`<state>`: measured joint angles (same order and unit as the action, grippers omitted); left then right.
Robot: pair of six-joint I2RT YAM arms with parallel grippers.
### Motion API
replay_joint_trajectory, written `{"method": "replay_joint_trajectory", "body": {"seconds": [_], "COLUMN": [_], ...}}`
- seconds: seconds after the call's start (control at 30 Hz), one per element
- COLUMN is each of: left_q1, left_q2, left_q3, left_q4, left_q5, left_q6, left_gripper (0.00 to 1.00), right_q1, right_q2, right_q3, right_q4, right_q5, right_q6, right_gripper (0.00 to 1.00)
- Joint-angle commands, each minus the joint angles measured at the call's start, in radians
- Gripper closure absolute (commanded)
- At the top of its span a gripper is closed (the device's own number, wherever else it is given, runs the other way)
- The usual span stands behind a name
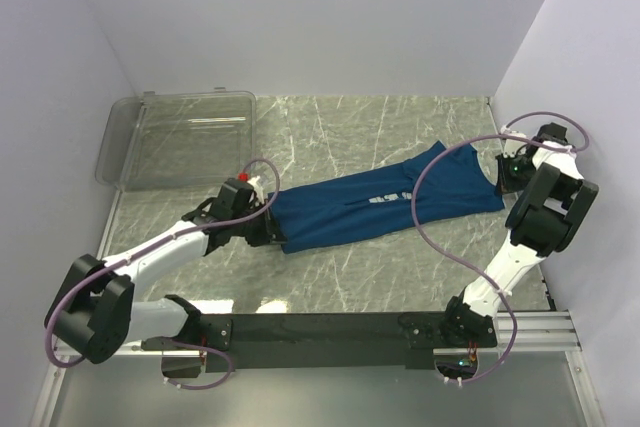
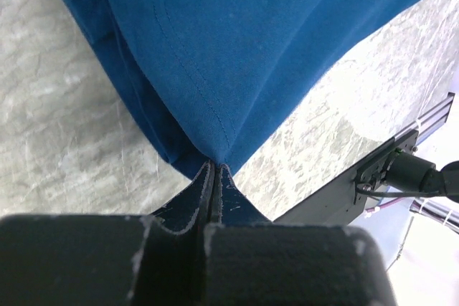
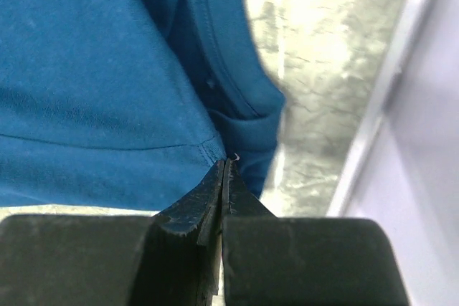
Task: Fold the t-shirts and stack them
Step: Fold the tshirt
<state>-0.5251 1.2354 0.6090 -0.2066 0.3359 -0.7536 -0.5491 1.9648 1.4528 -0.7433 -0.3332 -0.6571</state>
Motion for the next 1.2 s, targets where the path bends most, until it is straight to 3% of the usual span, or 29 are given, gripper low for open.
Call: {"method": "replay_joint_trajectory", "body": {"seconds": [0.0, 0.8, 1.17], "left_q1": [-0.003, -0.05, -0.079], "left_q2": [-0.043, -0.042, 0.036], "left_q3": [-0.029, -0.161, -0.153], "left_q4": [-0.017, 0.027, 0.004], "left_q5": [0.017, 0.066, -0.038], "left_q6": [-0.007, -0.09, -0.148], "left_gripper": [1.0, 0.99, 0.98], "right_q1": [-0.031, -0.132, -0.143], "right_q2": [-0.063, -0.101, -0.115], "right_q3": [0.011, -0.066, -0.112], "right_q4": [0.024, 0.035, 0.041], "right_q5": [0.029, -0.007, -0.007], "right_q6": [-0.016, -0.091, -0.116], "right_gripper": [1.0, 1.0, 0.99]}}
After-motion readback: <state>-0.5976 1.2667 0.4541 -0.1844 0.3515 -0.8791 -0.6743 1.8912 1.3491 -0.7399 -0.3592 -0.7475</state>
